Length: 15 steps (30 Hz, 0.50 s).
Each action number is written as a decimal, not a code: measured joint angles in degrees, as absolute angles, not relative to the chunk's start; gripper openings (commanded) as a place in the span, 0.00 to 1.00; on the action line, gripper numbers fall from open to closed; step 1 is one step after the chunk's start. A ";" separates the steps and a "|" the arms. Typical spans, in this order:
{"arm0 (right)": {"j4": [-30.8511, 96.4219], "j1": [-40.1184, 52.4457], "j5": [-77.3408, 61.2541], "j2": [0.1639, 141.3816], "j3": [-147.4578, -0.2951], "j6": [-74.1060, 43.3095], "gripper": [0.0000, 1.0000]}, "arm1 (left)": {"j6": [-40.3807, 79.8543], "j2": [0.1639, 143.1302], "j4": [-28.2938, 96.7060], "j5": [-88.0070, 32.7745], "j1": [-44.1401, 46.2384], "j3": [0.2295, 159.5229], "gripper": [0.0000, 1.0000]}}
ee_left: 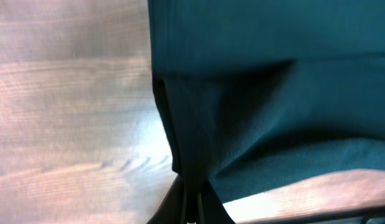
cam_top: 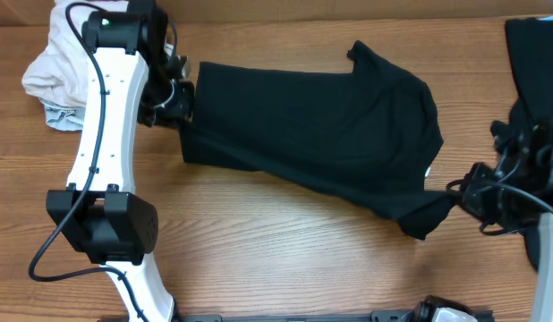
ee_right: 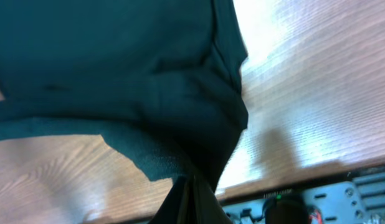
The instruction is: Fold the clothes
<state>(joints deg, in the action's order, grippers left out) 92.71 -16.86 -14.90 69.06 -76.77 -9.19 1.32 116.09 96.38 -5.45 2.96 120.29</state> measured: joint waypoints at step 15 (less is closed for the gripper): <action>66.72 -16.84 -16.38 71.11 -62.85 -11.00 0.04 | 5.93 115.90 69.71 -0.54 2.96 101.89 0.04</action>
<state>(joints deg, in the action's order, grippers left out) 66.72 -16.84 -16.38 71.11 -62.85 -11.00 5.93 115.90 69.71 -0.54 2.96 101.89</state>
